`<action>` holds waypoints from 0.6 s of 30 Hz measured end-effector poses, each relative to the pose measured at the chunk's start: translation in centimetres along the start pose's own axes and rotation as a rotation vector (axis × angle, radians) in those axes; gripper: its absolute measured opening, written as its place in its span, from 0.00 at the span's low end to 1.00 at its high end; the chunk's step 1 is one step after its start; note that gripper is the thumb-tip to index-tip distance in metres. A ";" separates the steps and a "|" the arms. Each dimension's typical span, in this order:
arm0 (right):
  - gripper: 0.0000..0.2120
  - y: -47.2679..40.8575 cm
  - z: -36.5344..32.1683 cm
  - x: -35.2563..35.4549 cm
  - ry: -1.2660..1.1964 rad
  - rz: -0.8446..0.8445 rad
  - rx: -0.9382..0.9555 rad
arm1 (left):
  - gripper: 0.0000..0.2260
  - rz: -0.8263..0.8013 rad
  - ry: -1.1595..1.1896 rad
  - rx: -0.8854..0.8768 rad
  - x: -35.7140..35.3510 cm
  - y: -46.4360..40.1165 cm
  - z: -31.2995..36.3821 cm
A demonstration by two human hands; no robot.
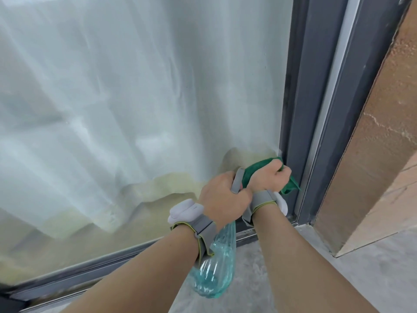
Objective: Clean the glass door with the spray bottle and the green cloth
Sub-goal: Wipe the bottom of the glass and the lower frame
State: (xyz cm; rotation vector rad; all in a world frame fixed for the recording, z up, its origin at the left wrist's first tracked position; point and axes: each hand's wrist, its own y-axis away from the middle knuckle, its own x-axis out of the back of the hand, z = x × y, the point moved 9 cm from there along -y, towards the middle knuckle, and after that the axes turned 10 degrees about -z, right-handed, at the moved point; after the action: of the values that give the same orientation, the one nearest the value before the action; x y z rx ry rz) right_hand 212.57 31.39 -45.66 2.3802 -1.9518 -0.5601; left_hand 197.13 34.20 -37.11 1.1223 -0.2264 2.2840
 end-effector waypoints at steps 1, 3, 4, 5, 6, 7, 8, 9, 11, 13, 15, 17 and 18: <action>0.21 -0.1 -0.4 -0.2 0.001 0.001 0.009 | 0.12 0.007 0.010 0.000 0.4 0.0 -0.1; 0.15 -0.3 -0.9 -0.4 -0.004 -0.006 0.029 | 0.11 0.011 0.021 0.004 1.0 -0.1 -0.6; 0.13 -0.3 -1.3 -0.6 -0.012 -0.010 0.064 | 0.10 0.007 0.016 0.000 1.4 -0.2 -0.9; 0.12 -0.3 -1.5 -0.7 -0.021 -0.011 0.090 | 0.10 0.003 -0.001 -0.002 1.6 -0.3 -1.3; 0.12 -0.2 -1.5 -0.8 -0.019 -0.013 0.099 | 0.09 0.003 -0.030 -0.004 1.8 -0.2 -1.7; 0.13 0.0 -1.3 -0.8 -0.021 -0.009 0.100 | 0.08 0.011 -0.060 -0.003 2.0 -0.1 -2.1; 0.14 0.4 -1.6 -0.6 -0.016 0.010 0.115 | 0.08 0.025 -0.085 -0.006 2.3 0.0 -2.4; 0.16 0.4 -1.7 -0.2 0.007 0.050 0.127 | 0.08 0.031 -0.103 -0.011 2.2 0.2 -2.5; 0.23 0.4 -0.6 0.3 0.141 0.102 0.031 | 0.08 0.023 -0.112 -0.003 2.4 0.7 -3.0; 0.25 0.4 2.3 1.2 0.247 0.110 -0.209 | 0.11 0.009 -0.067 0.026 2.5 1.0 -3.4; 0.23 0.7 5.1 2.1 0.216 0.056 -0.416 | 0.15 0.014 -0.024 0.055 3.1 1.4 -3.8; 0.20 0.7 6.6 1.0 0.170 -0.170 -0.510 | 0.14 0.008 0.009 0.069 3.2 1.4 -4.0; 0.18 0.8 6.7 0.1 0.126 -0.264 -0.537 | 0.12 0.007 0.020 0.071 3.4 1.4 -4.0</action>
State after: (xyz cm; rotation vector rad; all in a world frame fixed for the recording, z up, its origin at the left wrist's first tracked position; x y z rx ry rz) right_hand 209.94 32.51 -51.74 2.2533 -1.2378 -0.7994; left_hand 192.00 36.03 -36.95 1.1358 -0.1424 2.3249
